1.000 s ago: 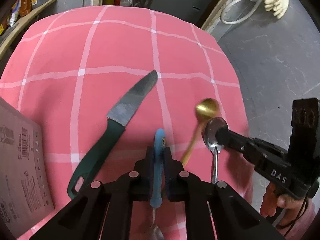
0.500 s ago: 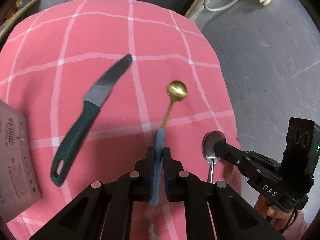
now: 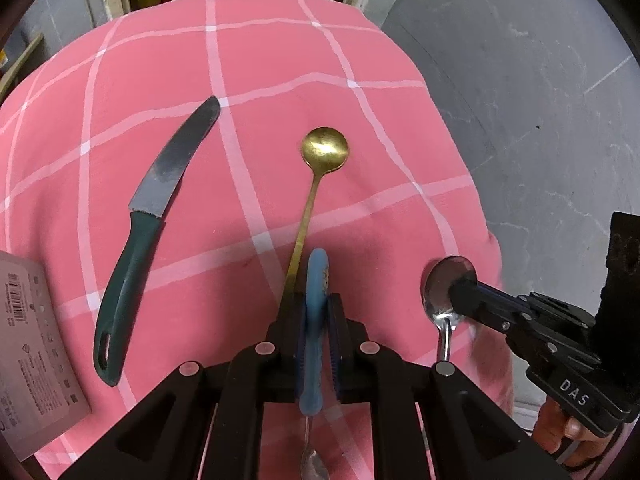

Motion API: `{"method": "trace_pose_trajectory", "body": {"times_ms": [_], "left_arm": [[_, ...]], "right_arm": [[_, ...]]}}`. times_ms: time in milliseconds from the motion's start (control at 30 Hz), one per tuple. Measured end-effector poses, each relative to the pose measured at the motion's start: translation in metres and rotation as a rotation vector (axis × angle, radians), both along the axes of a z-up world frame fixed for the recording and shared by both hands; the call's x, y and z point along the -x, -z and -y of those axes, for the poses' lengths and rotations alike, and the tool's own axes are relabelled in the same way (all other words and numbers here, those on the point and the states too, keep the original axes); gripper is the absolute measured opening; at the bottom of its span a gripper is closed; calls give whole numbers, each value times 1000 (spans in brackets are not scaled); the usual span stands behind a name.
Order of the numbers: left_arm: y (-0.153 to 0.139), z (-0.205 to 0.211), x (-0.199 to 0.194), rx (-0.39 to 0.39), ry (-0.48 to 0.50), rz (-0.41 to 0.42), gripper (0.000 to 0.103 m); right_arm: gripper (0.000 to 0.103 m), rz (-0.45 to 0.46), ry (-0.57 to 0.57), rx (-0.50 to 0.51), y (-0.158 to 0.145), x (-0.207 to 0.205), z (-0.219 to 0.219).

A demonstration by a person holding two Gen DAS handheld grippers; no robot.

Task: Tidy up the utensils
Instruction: 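Lift the blue spoon with the left tool while the right tool carries the silver spoon toward the caddy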

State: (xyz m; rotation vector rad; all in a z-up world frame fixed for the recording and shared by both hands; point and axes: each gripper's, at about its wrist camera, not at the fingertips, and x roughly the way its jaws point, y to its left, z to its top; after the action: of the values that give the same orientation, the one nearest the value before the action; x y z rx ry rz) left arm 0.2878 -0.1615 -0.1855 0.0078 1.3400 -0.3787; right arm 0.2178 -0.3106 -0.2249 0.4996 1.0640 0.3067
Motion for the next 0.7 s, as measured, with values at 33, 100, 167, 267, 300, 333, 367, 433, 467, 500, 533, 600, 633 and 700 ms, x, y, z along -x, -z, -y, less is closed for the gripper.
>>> {"method": "trace_pose_trajectory", "body": {"times_ms": [33,100,167,267,300,333,367,433,467,500,533,600,633,700], "left_arm": [[1,2,-1,-4,5,4,10],[1,5,-1,-8,14,13,10],[0,7,0,-16,27,23,9],[-7,6,11,7,6,32,9],[-12,3,14,24,-8,48,9],[-20,-2,17,45,-21,69,8],[-26,-5,20,62,-29,87,8],[-46,-12,30,88,-44,155,8],[-53,-14,32,89,-47,180,8],[-63,-17,36,89,-53,212,8],[-73,-21,39,87,-59,238,8],[-91,-30,42,84,-69,286,8],[-98,-36,44,85,-73,307,8],[-117,-46,49,87,-88,362,8]], "right_arm": [[2,0,4,0,0,2,0],[2,-1,13,0,0,3,1],[2,3,23,0,-1,6,1],[2,45,33,7,-12,10,-1],[2,64,33,12,-17,11,0],[2,84,34,19,-23,13,-2],[2,113,36,31,-33,15,-5],[2,155,41,44,-48,17,-9],[2,172,42,50,-54,17,-9],[2,195,44,60,-62,17,-12],[2,220,43,71,-72,18,-15],[2,266,44,86,-90,19,-22],[2,287,43,90,-98,19,-25],[2,322,43,96,-113,20,-31]]}}
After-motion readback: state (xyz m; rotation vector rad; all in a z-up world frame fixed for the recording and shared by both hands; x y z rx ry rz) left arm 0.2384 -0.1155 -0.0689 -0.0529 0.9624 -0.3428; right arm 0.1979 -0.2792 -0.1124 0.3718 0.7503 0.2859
